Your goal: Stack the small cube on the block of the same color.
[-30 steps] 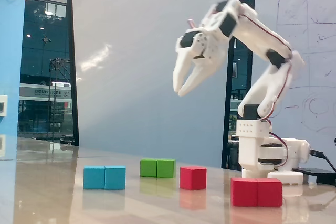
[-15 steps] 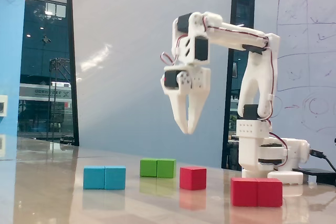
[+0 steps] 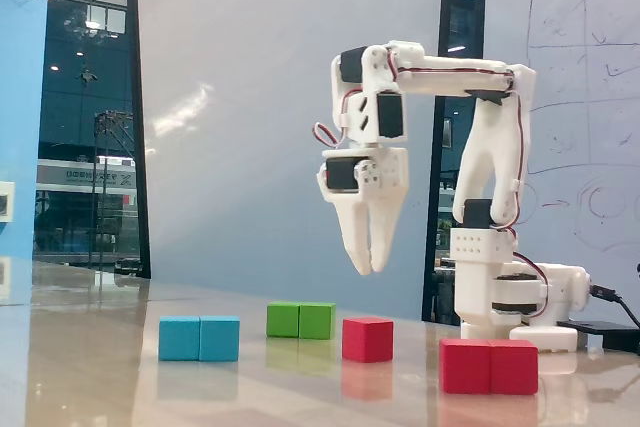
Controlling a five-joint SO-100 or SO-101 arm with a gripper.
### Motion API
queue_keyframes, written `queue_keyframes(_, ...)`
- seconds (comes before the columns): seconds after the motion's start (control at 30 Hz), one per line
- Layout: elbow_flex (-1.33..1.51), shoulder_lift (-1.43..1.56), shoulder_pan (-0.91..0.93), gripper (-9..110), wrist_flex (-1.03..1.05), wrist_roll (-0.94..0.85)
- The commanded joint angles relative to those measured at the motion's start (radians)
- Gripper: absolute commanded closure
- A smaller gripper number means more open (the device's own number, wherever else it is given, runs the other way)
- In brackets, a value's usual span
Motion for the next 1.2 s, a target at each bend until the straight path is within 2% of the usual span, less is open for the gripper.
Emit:
queue_keyframes(0.0, 0.046, 0.144, -0.014, 86, -0.008, -0.012)
queue_keyframes(0.53, 0.163, 0.242, -0.014, 65, -0.078, -0.012)
queue_keyframes(1.17, 0.413, 0.181, -0.011, 67, -0.354, -0.012)
